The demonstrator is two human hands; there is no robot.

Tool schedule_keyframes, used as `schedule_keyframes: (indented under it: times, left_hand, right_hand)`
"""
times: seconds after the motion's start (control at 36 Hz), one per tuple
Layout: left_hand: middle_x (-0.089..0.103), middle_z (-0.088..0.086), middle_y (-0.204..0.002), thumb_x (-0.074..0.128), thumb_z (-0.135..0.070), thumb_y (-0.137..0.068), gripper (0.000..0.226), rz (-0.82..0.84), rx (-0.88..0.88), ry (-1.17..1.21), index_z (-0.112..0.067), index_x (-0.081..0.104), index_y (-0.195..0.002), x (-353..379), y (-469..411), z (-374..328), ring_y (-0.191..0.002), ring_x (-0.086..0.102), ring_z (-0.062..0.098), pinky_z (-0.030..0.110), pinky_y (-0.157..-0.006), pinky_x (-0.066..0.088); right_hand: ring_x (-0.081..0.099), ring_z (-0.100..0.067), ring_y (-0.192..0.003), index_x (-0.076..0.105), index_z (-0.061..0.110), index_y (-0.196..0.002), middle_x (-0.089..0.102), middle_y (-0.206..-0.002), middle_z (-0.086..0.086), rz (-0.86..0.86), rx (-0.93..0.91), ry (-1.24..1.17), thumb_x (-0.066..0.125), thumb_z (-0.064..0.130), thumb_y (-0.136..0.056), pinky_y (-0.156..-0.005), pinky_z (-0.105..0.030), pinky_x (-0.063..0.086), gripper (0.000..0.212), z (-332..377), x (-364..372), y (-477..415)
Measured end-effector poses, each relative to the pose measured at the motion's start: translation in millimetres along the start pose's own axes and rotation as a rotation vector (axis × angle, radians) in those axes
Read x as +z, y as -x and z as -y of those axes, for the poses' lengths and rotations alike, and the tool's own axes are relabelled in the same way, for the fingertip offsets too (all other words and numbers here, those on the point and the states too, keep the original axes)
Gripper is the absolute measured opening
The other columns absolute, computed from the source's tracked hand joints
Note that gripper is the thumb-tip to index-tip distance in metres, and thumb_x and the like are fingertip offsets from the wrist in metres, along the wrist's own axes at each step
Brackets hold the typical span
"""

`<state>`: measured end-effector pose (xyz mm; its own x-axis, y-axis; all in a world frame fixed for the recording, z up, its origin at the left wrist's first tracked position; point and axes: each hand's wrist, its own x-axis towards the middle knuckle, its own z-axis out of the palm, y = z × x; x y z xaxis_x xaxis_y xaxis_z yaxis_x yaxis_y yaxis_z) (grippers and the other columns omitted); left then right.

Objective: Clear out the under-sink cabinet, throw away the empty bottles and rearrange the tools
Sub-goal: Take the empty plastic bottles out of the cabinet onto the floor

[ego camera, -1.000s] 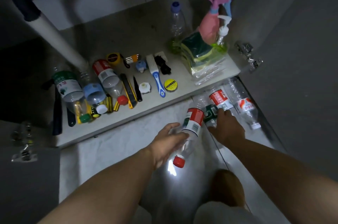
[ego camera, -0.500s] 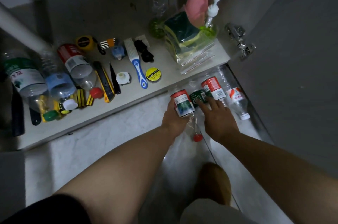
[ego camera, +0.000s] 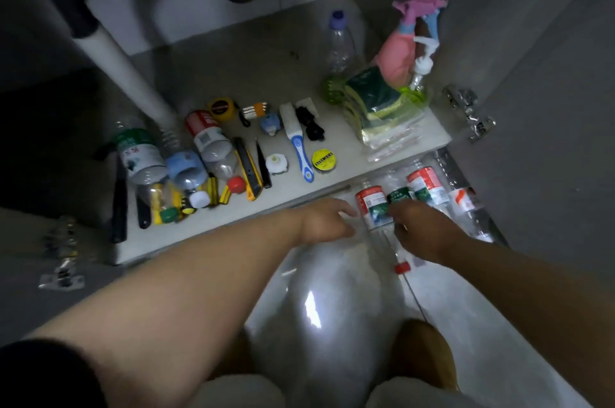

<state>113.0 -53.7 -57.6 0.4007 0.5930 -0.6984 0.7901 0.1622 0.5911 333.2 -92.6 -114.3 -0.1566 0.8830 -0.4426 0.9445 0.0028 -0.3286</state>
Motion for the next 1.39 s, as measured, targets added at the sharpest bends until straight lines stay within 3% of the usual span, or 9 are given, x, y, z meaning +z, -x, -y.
schedule_keyframes:
  times: [0.17, 0.36, 0.44, 0.61, 0.72, 0.92, 1.08, 1.28, 1.39]
  left_hand:
    - [0.067, 0.004, -0.129, 0.063, -0.017, -0.095, 0.038, -0.124, -0.004, -0.239, -0.016, 0.063, -0.133, -74.3, 56.3, 41.8, -0.119, 0.062, 0.020, 0.030, -0.104, 0.049]
    - [0.071, 0.005, -0.103, 0.060, -0.015, -0.092, 0.016, -0.705, -0.114, -0.006, -0.023, 0.068, -0.102, -127.4, 90.5, 127.2, -0.098, 0.067, 0.025, 0.030, -0.086, 0.053]
    - [0.057, 0.012, -0.124, 0.063, -0.023, -0.090, 0.031, -0.881, -0.189, -0.038, -0.022, 0.060, -0.121, -136.0, 92.7, 149.7, -0.107, 0.062, 0.034, 0.034, -0.092, 0.051]
    - [0.038, 0.016, -0.139, 0.063, -0.042, -0.091, 0.065, -0.833, -0.311, -0.087, -0.027, 0.031, -0.145, -138.3, 75.1, 160.6, -0.122, 0.051, 0.041, 0.043, -0.092, 0.047]
    - [0.039, 0.017, -0.145, 0.063, -0.046, -0.092, 0.071, -0.813, -0.306, -0.114, -0.028, 0.027, -0.151, -136.1, 61.4, 163.1, -0.127, 0.051, 0.038, 0.040, -0.097, 0.046]
    - [0.046, 0.013, -0.148, 0.062, -0.037, -0.094, 0.074, -0.802, -0.224, 0.055, -0.025, 0.023, -0.156, -138.0, 45.4, 173.6, -0.128, 0.052, 0.036, 0.043, -0.106, 0.046]
    - [0.044, 0.017, -0.149, 0.064, -0.041, -0.092, 0.085, -0.808, -0.234, 0.125, -0.039, 0.011, -0.159, -128.6, 49.1, 184.3, -0.127, 0.054, 0.039, 0.042, -0.107, 0.047]
    - [0.043, 0.012, -0.146, 0.070, -0.035, -0.090, 0.090, -0.775, -0.030, 0.190, -0.053, 0.010, -0.155, -116.7, 70.6, 169.7, -0.130, 0.052, 0.030, 0.033, -0.111, 0.042]
    - [0.041, 0.005, -0.149, 0.072, -0.035, -0.087, 0.094, -0.662, 0.106, 0.167, -0.062, 0.009, -0.151, -110.5, 85.7, 142.0, -0.133, 0.048, 0.022, 0.028, -0.109, 0.039]
  right_hand:
    - [0.059, -0.018, -0.111, 0.066, 0.026, -0.116, 0.065, -0.123, -0.001, 0.135, -0.190, 0.114, 0.053, 0.019, -0.093, -0.094, -0.027, 0.047, 0.027, 73.2, -51.4, -6.8]
    - [0.062, -0.023, -0.107, 0.068, 0.022, -0.112, 0.067, -0.114, -0.004, 0.083, -0.325, 0.090, 0.055, 0.020, -0.092, -0.091, -0.028, 0.048, 0.024, 166.1, -74.1, -34.9]
    - [0.062, -0.024, -0.104, 0.065, 0.020, -0.114, 0.064, -0.112, -0.006, 0.058, -0.346, 0.038, 0.057, 0.020, -0.091, -0.090, -0.033, 0.050, 0.024, 200.8, -67.1, -57.9]
    - [0.059, -0.028, -0.101, 0.052, 0.022, -0.103, 0.058, -0.105, -0.008, -0.006, -0.259, -0.179, 0.073, 0.027, -0.080, -0.075, -0.031, 0.046, 0.031, 261.9, -39.7, -102.1]
    - [0.056, -0.031, -0.117, 0.045, 0.017, -0.135, 0.054, -0.128, -0.012, -0.037, -0.142, -0.282, 0.072, 0.042, -0.082, -0.095, -0.042, 0.051, 0.065, 291.5, -20.1, -126.7]
    - [0.053, -0.034, -0.126, 0.036, 0.014, -0.142, 0.052, -0.137, -0.015, -0.111, 0.086, -0.299, 0.076, 0.040, -0.080, -0.103, -0.047, 0.048, 0.079, 323.2, -4.4, -157.6]
    - [0.057, -0.032, -0.119, 0.042, 0.012, -0.135, 0.056, -0.132, -0.014, -0.119, 0.082, -0.279, 0.071, 0.043, -0.084, -0.096, -0.040, 0.050, 0.066, 319.6, -0.7, -161.8]
    - [0.063, -0.023, -0.115, 0.055, 0.019, -0.134, 0.066, -0.127, -0.005, -0.098, -0.062, -0.411, 0.066, 0.038, -0.089, -0.099, -0.039, 0.053, 0.050, 280.4, -38.8, -137.1]
    - [0.070, -0.006, -0.086, 0.062, 0.022, -0.113, 0.073, -0.093, 0.005, -0.122, -0.123, -0.540, 0.073, 0.027, -0.086, -0.077, -0.023, 0.055, 0.029, 238.9, -77.4, -95.4]
